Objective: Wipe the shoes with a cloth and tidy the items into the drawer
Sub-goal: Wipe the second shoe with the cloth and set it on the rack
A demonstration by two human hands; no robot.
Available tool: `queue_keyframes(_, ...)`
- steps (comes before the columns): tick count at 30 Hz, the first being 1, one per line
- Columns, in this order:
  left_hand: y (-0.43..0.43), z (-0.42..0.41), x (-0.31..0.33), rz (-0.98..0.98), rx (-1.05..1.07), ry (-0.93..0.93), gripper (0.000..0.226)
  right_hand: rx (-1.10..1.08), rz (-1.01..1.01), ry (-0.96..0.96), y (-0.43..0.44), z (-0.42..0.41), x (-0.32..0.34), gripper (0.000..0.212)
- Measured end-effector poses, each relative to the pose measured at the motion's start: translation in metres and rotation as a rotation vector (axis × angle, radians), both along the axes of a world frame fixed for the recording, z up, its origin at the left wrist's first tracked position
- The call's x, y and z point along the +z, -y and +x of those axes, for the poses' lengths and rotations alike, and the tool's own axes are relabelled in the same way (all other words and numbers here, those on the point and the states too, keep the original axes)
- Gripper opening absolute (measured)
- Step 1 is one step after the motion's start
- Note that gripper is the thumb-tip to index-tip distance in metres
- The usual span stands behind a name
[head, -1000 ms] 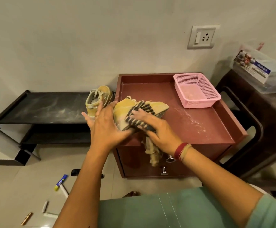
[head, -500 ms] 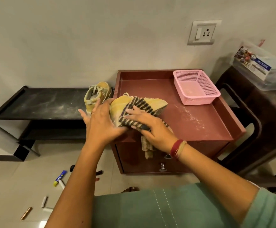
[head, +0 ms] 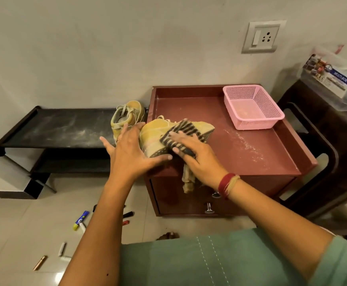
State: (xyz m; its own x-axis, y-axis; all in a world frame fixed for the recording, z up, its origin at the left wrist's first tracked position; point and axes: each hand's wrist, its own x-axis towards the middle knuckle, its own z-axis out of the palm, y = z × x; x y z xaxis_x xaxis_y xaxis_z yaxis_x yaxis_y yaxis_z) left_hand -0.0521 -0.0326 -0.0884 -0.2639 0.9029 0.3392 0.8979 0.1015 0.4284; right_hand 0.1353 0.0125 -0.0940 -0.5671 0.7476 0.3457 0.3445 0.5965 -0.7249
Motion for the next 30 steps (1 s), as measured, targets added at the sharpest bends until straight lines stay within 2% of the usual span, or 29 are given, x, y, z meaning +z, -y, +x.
queue_keyframes(2,0.001,-0.001,0.000,-0.001,-0.001,0.007,0.112,0.019,0.054,0.047,0.002,-0.002,0.000,0.036)
queue_keyframes(5,0.003,0.001,0.001,-0.003,0.026,0.028,0.116,-0.239,0.051,0.143,-0.009,0.000,0.002,0.037)
queue_keyframes(6,0.003,0.001,0.002,0.000,0.021,0.025,0.116,-0.229,0.046,0.122,-0.007,-0.002,0.002,0.038)
queue_keyframes(8,0.003,-0.001,0.002,0.000,-0.002,0.023,0.113,-0.054,0.025,0.026,0.004,-0.007,0.003,0.036)
queue_keyframes(10,0.003,-0.003,0.001,-0.002,-0.010,0.018,0.111,0.046,0.043,0.025,0.008,-0.007,0.001,0.036)
queue_keyframes(14,0.002,-0.002,0.002,-0.031,0.017,0.033,0.117,-0.202,-0.014,0.095,-0.016,0.002,-0.001,0.039)
queue_keyframes(18,0.001,-0.004,0.002,-0.037,0.001,0.063,0.108,-0.377,-0.211,-0.136,-0.036,0.011,0.003,0.039)
queue_keyframes(20,0.001,-0.006,0.000,-0.052,-0.005,0.095,0.103,-0.470,-0.176,-0.108,-0.042,0.015,0.004,0.049)
queue_keyframes(23,0.000,-0.006,-0.004,-0.080,-0.029,0.118,0.105,-0.342,-0.058,0.127,-0.032,0.003,-0.003,0.040)
queue_keyframes(27,0.000,-0.008,-0.007,-0.111,-0.044,0.178,0.111,0.042,0.111,0.189,-0.006,-0.014,-0.007,0.043)
queue_keyframes(28,0.000,-0.009,-0.008,-0.110,-0.049,0.179,0.111,0.044,0.136,0.219,-0.010,-0.011,-0.007,0.047)
queue_keyframes(30,0.000,-0.010,-0.008,-0.104,-0.035,0.175,0.110,-0.122,0.172,0.279,-0.024,-0.001,-0.005,0.046)
